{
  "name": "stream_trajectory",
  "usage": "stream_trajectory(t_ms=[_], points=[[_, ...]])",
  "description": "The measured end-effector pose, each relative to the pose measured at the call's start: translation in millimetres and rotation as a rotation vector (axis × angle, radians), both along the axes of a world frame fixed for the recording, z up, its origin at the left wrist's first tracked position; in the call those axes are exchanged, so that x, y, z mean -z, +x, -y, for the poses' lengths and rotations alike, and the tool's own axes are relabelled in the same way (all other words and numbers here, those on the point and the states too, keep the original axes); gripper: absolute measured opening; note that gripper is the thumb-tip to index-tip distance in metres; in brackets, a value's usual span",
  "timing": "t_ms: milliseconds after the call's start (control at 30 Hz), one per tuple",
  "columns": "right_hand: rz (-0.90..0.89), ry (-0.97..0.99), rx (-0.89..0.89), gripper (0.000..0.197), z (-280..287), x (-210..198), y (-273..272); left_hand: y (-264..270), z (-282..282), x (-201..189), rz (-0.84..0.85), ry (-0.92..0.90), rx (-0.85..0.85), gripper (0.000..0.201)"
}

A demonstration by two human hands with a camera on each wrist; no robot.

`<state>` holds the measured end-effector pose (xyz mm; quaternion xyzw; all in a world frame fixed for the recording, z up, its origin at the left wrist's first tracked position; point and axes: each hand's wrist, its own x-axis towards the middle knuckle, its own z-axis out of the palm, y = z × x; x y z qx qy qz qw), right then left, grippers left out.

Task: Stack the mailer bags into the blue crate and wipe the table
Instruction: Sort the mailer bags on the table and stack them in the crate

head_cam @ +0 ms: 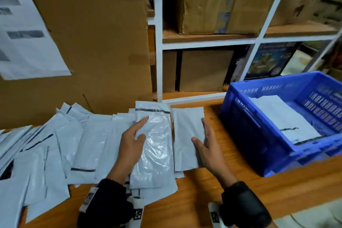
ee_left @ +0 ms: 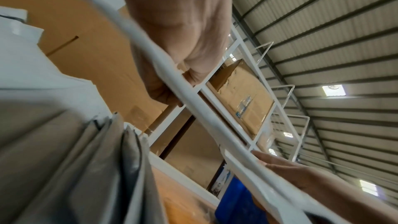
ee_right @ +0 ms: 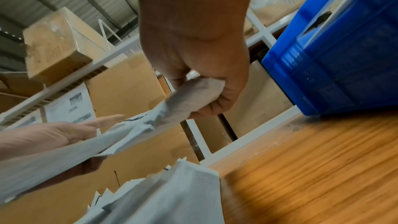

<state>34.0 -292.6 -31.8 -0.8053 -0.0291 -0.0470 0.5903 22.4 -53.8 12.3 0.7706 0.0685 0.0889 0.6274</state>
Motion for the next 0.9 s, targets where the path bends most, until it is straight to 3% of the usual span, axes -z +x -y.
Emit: stream_trajectory(t_ms=[167, 400, 500, 733, 900], points=[[0.179, -0.053, 0.103, 0.068, 34, -26, -39, -14, 43, -23, 0.057, -0.005, -0.007, 0.043], [0.293, -0.085, 0.161, 0.064, 122, -64, -65, -26, 132, -40, 0.21, -0.017, 0.072, 0.025], [0.315, -0.085, 0.157, 0.063, 173, -72, -72, -29, 181, -45, 0.281, 0.076, 0.059, 0.026], [0.369, -0.071, 0.216, 0.064, 306, -79, -80, -36, 311, -68, 0.261, 0.124, 0.081, 0.03], [0.326, -0.076, 0.277, 0.063, 375, -79, -67, -34, 359, -81, 0.188, 0.142, 0.107, 0.039]])
